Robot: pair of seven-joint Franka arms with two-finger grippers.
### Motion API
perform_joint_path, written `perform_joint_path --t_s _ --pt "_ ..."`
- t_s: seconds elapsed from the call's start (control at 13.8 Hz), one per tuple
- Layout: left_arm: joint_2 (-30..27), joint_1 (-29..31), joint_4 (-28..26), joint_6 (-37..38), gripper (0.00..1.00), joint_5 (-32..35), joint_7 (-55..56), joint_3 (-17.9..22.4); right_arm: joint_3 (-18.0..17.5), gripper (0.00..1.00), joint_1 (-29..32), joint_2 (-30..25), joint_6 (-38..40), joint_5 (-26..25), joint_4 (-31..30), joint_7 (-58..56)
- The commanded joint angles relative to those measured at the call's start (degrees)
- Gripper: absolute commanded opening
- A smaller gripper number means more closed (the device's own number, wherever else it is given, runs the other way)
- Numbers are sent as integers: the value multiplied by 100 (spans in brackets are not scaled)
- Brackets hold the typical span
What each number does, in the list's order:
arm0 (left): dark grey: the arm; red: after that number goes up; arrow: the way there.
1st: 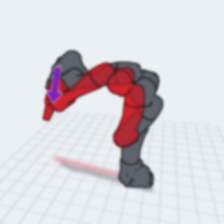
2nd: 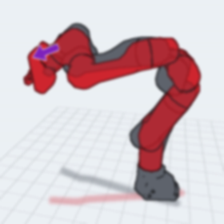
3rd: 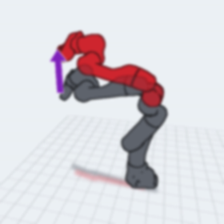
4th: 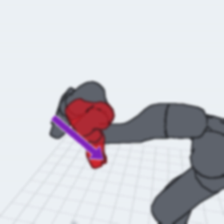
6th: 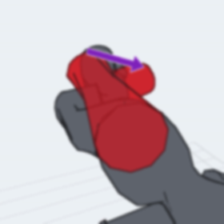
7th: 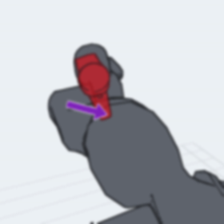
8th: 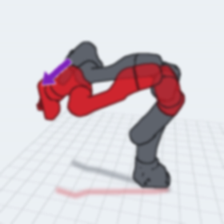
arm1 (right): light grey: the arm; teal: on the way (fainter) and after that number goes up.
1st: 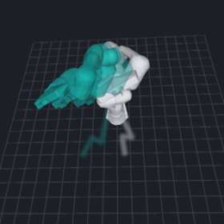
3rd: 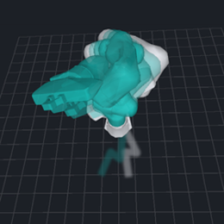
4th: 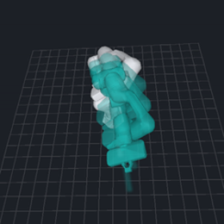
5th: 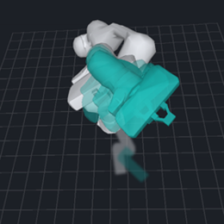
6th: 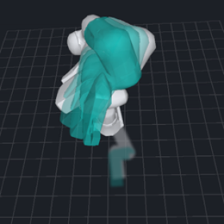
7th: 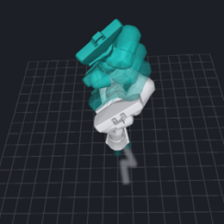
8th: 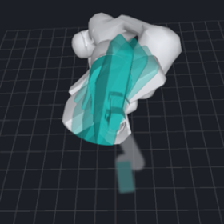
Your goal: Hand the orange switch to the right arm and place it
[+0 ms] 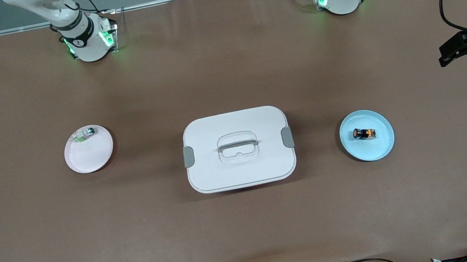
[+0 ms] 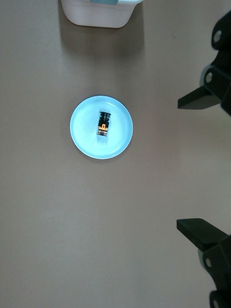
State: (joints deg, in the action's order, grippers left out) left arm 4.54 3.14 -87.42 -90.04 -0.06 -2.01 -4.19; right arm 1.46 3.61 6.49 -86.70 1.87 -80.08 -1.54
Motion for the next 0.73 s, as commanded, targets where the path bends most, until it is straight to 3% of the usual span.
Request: perform_joint_path --t_s 0.0,0.44,0.65 --pt "3 11 67 101 100 94 -98 -30 -23 100 61 -130 4 -3 -113 -66" --pt "12 -6 76 101 100 15 -97 -30 -23 100 61 -130 -22 -3 -113 -13" --pt "108 3 59 40 100 -396 -71 -30 -23 100 61 -139 -31 -11 -113 -5"
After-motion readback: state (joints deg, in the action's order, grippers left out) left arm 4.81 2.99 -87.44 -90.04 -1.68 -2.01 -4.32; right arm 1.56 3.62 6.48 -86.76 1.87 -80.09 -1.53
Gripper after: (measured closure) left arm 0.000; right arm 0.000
